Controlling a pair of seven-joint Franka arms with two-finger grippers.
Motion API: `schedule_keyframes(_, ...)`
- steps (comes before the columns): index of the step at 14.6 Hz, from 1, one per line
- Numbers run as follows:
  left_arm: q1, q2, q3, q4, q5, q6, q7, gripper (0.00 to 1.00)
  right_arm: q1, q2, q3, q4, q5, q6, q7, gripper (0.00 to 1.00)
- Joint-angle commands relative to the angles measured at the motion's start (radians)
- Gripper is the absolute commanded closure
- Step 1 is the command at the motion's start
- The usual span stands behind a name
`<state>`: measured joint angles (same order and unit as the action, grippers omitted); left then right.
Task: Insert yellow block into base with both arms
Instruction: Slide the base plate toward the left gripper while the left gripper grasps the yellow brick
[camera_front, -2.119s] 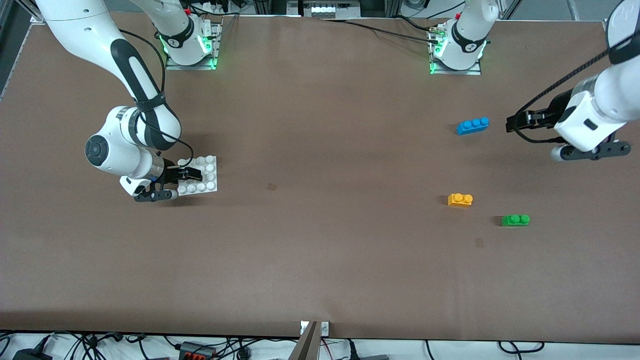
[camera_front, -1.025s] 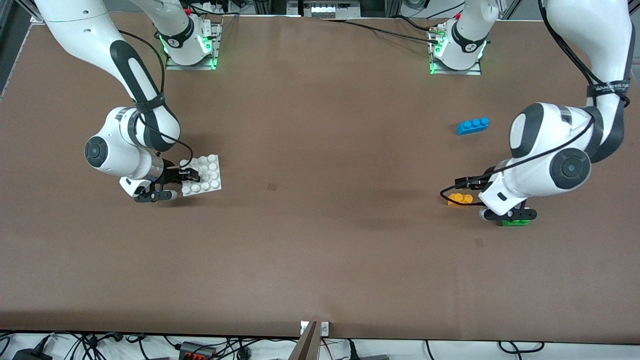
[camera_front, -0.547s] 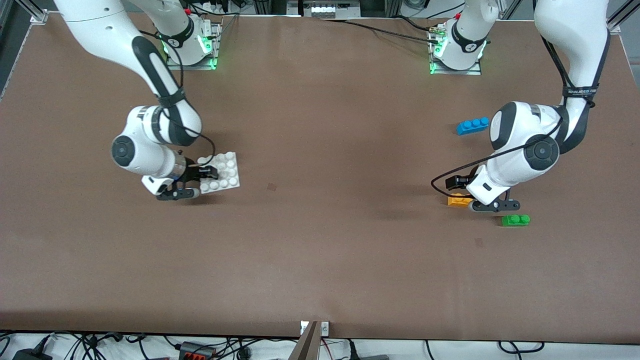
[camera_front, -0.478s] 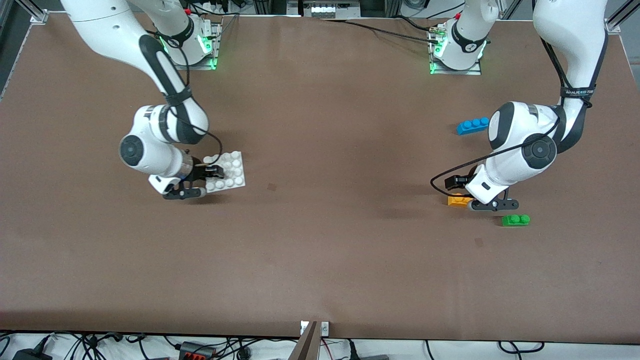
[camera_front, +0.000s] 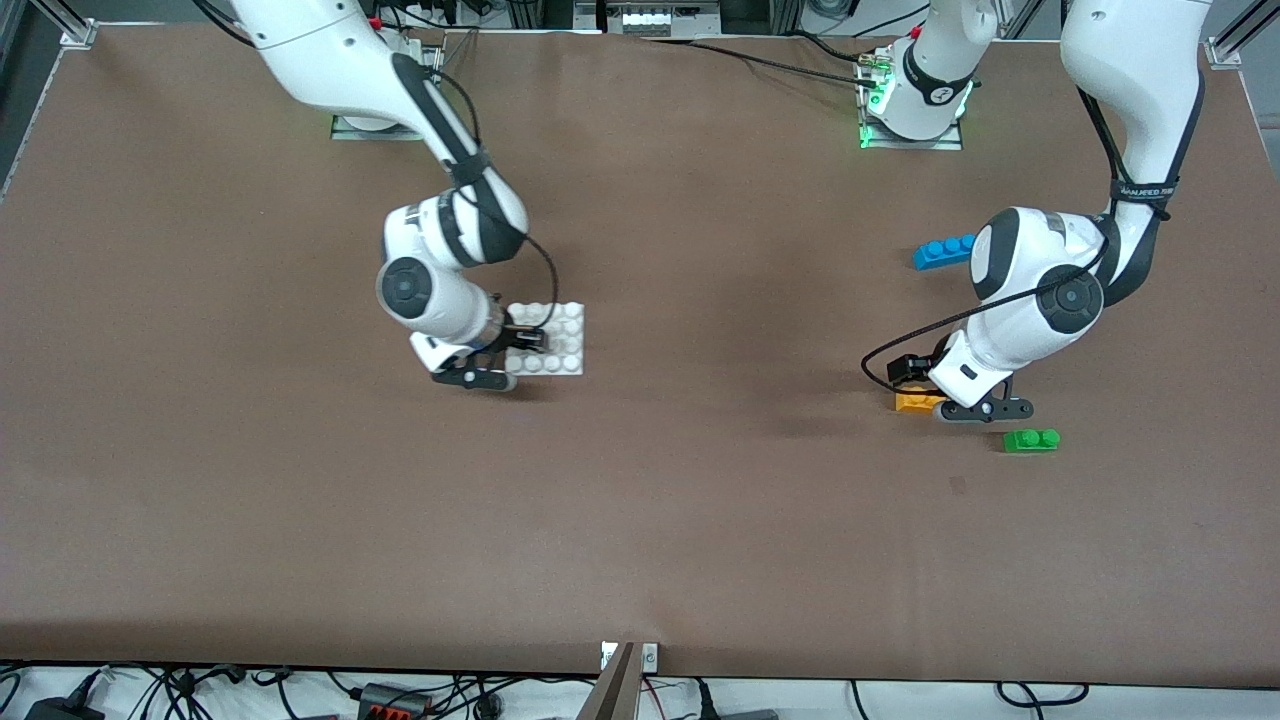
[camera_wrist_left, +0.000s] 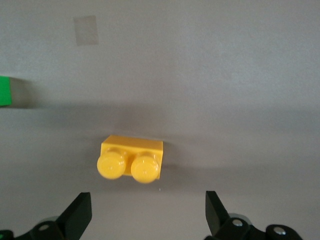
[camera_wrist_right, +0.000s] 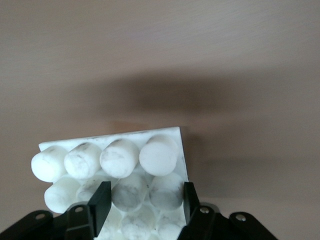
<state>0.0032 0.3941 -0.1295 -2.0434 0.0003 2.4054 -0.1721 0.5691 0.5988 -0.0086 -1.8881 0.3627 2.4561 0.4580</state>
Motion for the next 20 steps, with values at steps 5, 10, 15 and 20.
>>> schedule_keyframes(5,0.017,0.038,0.011,0.009,0.015,0.058,0.048,0.0,0.158,0.229,-0.01,0.34,0.015,0.004,0.244,0.39)
schedule_keyframes(10,0.017,0.064,0.011,0.009,0.015,0.096,0.051,0.0,0.19,0.251,-0.01,0.391,0.015,0.006,0.255,0.38)
schedule_keyframes(15,0.018,0.083,0.011,0.006,0.015,0.124,0.049,0.0,0.192,0.21,-0.016,0.399,0.005,-0.005,0.255,0.0)
schedule_keyframes(20,0.018,0.086,0.011,0.002,0.015,0.132,0.051,0.0,0.176,0.081,-0.08,0.411,-0.059,-0.196,0.24,0.0)
